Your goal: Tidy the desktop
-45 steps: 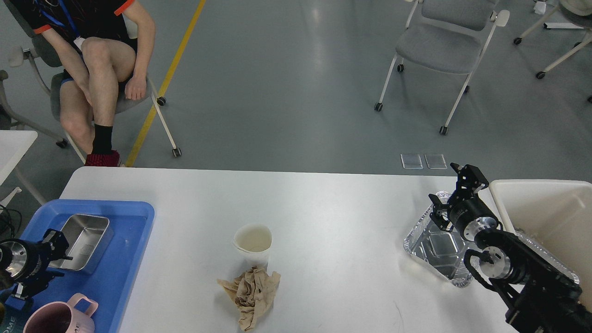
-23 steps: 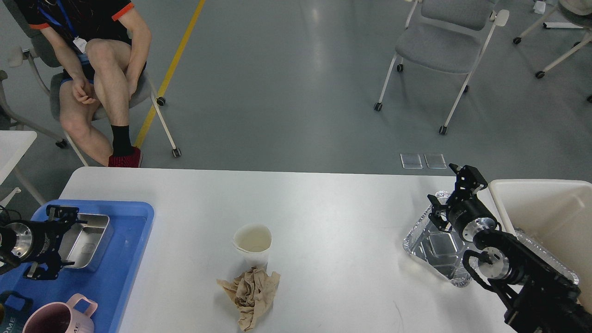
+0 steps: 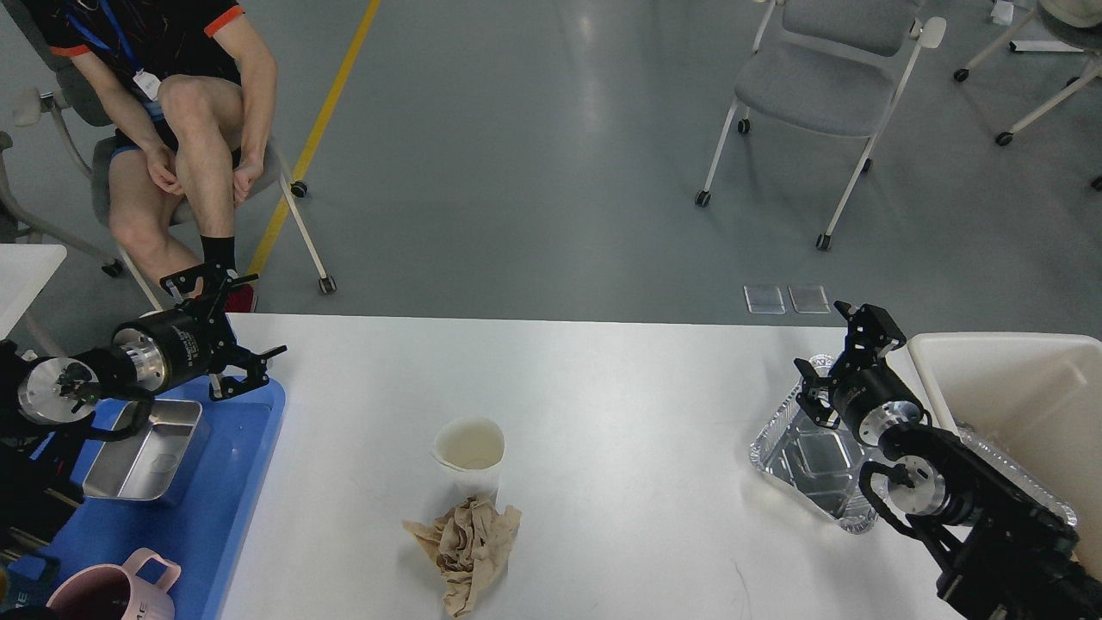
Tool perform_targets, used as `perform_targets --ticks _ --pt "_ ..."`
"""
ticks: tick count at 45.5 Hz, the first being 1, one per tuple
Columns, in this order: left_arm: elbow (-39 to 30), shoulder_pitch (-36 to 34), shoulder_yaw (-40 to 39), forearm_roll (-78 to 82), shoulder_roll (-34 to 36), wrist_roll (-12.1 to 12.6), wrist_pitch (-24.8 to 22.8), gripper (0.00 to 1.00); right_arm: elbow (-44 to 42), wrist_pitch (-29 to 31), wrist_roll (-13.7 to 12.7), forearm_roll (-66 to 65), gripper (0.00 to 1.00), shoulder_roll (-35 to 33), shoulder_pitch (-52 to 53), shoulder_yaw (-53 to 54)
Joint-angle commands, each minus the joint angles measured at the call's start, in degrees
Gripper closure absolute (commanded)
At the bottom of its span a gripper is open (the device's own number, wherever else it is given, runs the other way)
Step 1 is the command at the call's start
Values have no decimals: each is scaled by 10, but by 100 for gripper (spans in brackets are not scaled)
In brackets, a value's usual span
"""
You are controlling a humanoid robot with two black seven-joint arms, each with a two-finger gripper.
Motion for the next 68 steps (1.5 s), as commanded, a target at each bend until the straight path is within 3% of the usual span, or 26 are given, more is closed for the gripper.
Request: perform_targets --ticks 1,3,4,5,8,13,19,26,31,40,43,48,53,56,60,68 --pt "0 -2 -50 1 -54 -54 56 3 4 0 0 -2 0 -1 -2 0" --pt "0 -2 -52 1 -63 -80 62 3 6 0 0 -3 0 -1 -3 -1" --pt "0 -2 -52 1 -63 -80 62 3 6 0 0 -3 0 -1 -3 -1" --pt "-1 -2 -52 0 -68 -121 62 3 7 1 0 -3 0 -1 -3 -1" --pt "-1 3 -54 0 -71 -160 61 3 8 3 0 -3 0 -1 -3 -2" --pt "4 9 -49 0 -67 -197 60 3 10 4 0 -4 0 -2 -2 -4" --pt "7 11 -53 0 -64 -201 48 3 16 7 0 -4 0 -5 -2 -6" --pt "7 34 -51 -1 -72 -198 -26 3 25 25 -1 -7 0 -15 0 -9" --pt "7 37 -52 -1 -85 -202 -34 3 51 38 -4 -13 0 -40 -1 -9" --pt "7 37 -56 0 -108 -202 -28 3 169 35 -15 -15 0 -207 1 -112" --pt "7 38 -54 0 -109 -203 -27 3 207 37 -36 -13 0 -286 8 -172" --pt "7 38 -53 0 -116 -203 -19 3 289 51 -100 -12 0 -413 37 -259" --pt "7 38 -50 0 -126 -203 -3 3 354 94 -168 -12 0 -490 73 -312" --pt "7 38 -49 0 -131 -203 2 3 389 112 -194 -15 0 -528 77 -321" --pt "6 38 -47 0 -136 -203 6 3 435 134 -206 -17 0 -569 77 -325" --pt "7 38 -47 1 -143 -203 18 3 529 163 -205 -26 0 -677 57 -324"
